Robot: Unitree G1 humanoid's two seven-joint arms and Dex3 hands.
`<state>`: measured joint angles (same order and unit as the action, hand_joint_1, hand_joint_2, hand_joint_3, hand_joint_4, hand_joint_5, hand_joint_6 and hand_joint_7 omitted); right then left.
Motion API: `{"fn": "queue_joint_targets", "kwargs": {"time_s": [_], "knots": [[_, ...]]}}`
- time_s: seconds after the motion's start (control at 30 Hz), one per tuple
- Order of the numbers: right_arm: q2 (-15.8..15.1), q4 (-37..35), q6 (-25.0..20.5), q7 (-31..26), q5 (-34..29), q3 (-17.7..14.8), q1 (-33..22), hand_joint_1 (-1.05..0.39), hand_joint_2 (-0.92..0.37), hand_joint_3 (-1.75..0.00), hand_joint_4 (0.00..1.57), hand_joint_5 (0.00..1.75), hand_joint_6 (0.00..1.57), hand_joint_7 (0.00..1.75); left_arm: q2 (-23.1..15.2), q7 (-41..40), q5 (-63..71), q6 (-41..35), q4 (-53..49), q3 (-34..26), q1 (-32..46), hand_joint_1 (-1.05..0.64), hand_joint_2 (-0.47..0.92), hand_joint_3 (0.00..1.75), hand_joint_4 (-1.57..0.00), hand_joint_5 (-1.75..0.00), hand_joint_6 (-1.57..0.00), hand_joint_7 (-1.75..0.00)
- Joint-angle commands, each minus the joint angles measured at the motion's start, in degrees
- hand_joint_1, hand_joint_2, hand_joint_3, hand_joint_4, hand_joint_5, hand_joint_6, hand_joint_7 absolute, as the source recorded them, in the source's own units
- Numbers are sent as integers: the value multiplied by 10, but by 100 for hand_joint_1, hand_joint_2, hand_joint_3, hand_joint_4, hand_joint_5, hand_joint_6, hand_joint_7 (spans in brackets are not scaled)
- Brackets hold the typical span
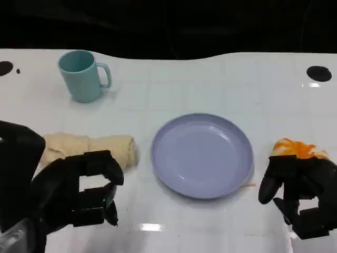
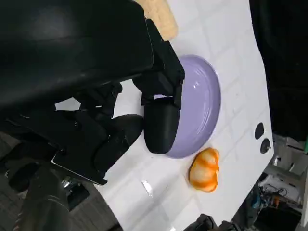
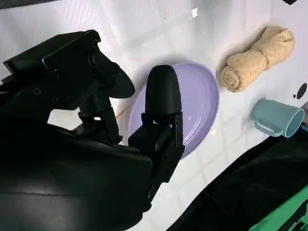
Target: Grasp the towel on the left side of the plate with the left hand and place it into the plate.
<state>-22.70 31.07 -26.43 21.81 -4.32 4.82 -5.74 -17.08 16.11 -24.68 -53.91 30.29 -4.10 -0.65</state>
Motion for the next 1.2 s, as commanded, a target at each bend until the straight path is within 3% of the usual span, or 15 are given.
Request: {"fn": "queue_joint_targets", "kwargs": {"time_s": [0.03,0.17,0.23,0.43,0.6,0.73,0.93,1.2], "knots": [[-9,10,0,2,-3,-1,-1,4,-53,-115,71,172,70,146,-19,-5,28,31,13,8,9,-7,58,111,-59,-161,-63,-130],[-7,11,-1,2,-4,2,1,5,-53,-115,72,172,70,146,-52,7,76,86,20,34,17,-15,70,80,-53,-132,-59,-85],[-7,13,-2,2,-4,2,1,5,-53,-115,72,172,70,146,-74,25,96,119,16,44,16,-20,86,50,-48,-112,-54,-56],[-8,11,4,4,-3,2,1,5,-53,-116,72,171,70,145,-160,88,153,188,-11,63,-34,-34,92,27,-29,-73,-37,-19],[-8,8,9,5,-4,2,0,4,-53,-115,73,171,71,144,-176,102,177,209,-21,68,-46,-38,92,22,-24,-66,-33,-13],[-8,17,-3,5,-6,4,-4,4,-53,-115,73,171,71,144,-239,124,300,297,-87,139,-130,-51,92,13,-13,-59,-29,-8],[-7,27,-15,4,-10,5,-5,4,-54,-113,71,171,70,144,-243,115,441,347,-145,208,-186,-55,92,3,-18,-45,-33,-3],[-6,27,-13,3,-10,7,-7,3,-54,-113,71,173,70,144,-209,96,578,397,-244,269,-234,-56,91,0,-26,-30,-34,-1]]}}
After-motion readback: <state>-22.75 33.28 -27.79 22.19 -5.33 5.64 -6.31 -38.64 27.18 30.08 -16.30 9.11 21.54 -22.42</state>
